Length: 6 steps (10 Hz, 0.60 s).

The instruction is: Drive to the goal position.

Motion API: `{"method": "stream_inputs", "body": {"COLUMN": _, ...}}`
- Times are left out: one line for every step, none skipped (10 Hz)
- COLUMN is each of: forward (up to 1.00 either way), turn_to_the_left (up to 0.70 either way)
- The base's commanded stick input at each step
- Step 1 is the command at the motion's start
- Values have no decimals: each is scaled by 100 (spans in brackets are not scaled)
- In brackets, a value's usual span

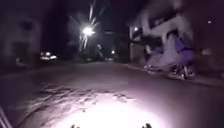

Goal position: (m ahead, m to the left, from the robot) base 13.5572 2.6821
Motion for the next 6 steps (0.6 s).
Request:
{"method": "stream_inputs", "body": {"forward": 85, "turn_to_the_left": 0}}
{"method": "stream_inputs", "body": {"forward": 85, "turn_to_the_left": 0}}
{"method": "stream_inputs", "body": {"forward": 85, "turn_to_the_left": 0}}
{"method": "stream_inputs", "body": {"forward": 85, "turn_to_the_left": 0}}
{"method": "stream_inputs", "body": {"forward": 85, "turn_to_the_left": 0}}
{"method": "stream_inputs", "body": {"forward": 85, "turn_to_the_left": 0}}
